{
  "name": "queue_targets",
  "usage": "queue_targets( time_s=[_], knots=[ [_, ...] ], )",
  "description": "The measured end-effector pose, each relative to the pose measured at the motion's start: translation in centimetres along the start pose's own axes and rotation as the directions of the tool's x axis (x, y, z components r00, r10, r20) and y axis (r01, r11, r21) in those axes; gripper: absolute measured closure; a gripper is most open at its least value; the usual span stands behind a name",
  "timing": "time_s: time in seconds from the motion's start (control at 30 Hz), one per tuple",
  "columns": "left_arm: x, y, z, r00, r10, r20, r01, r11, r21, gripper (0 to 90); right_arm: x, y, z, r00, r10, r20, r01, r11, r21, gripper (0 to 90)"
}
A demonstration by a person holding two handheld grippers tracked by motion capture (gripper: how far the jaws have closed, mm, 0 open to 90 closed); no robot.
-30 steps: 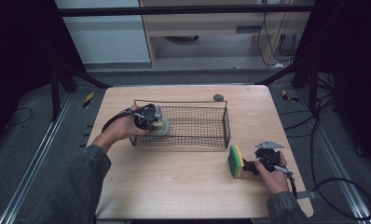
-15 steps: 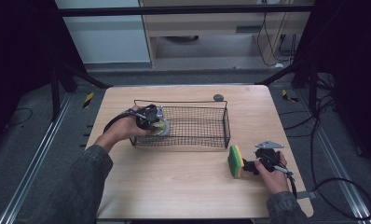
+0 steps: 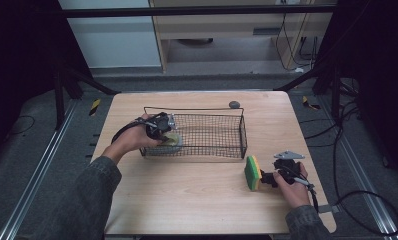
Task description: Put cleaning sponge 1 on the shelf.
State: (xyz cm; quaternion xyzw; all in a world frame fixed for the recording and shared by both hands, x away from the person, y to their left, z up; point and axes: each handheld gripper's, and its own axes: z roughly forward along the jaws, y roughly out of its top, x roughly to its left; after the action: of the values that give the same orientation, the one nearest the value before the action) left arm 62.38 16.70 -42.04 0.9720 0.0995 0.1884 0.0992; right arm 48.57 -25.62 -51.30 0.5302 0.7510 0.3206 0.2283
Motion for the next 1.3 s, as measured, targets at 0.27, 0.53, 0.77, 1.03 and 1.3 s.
queue_targets(
  time_s=[0.27,0.53,0.77,1.03,1.3],
  knots=[
    [0.2,-0.3,-1.3,0.9994,-0.035,0.0,0.035,0.9979,-0.054,60.0,0.0,0.0,0.0,1.0,0.001,-0.001,-0.001,1.0,0.0,0.7],
    [0.4,-0.4,-2.4,0.9976,-0.059,-0.035,0.056,0.9937,-0.097,58.0,0.0,0.0,0.0,1.0,0.0,0.0,0.0,1.0,0.0,0.7],
    [0.3,-0.1,-3.6,0.991,-0.108,-0.08,0.094,0.9834,-0.155,39.9,0.0,0.0,0.0,1.0,-0.003,0.002,0.003,1.0,0.0,0.7],
    [-0.5,-0.5,-5.8,0.9574,-0.264,-0.116,0.225,0.9351,-0.274,9.4,0.0,0.0,0.0,1.0,0.003,0.004,-0.003,1.0,0.001,0.7],
    [-3.5,-3.7,-8.0,0.8811,-0.466,-0.082,0.391,0.8142,-0.43,4.0,0.1,0.0,-0.3,0.9998,0.016,0.01,-0.016,1.0,0.012,4.2]
  ],
)
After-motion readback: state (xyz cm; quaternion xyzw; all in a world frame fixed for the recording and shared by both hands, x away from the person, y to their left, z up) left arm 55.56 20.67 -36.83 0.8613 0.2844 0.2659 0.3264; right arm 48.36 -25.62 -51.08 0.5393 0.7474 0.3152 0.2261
